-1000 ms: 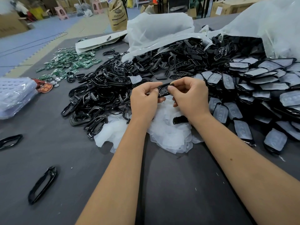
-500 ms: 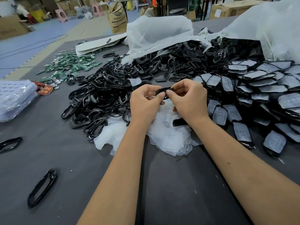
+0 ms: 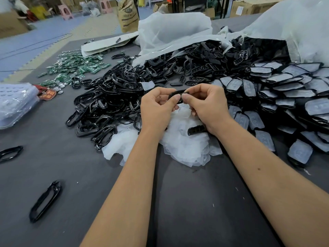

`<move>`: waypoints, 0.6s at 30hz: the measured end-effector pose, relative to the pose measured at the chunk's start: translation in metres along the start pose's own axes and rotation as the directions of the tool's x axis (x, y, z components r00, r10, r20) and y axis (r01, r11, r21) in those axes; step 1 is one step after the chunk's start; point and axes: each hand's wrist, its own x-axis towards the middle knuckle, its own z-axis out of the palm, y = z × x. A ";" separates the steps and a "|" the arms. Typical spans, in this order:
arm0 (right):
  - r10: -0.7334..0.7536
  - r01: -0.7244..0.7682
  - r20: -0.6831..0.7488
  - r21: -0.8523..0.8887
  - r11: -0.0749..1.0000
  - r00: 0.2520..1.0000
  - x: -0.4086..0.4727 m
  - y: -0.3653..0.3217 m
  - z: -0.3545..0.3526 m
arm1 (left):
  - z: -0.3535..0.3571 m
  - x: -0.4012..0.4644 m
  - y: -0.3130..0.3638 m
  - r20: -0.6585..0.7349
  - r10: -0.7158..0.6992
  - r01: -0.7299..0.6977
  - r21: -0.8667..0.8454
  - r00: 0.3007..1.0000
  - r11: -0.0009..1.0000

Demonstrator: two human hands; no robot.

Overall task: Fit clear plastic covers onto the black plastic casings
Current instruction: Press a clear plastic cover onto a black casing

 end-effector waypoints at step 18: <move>-0.015 0.008 -0.060 -0.116 0.993 0.998 -0.001 -0.003 0.001 | -0.002 0.001 0.006 0.049 -0.076 0.080 -0.083 0.996 0.993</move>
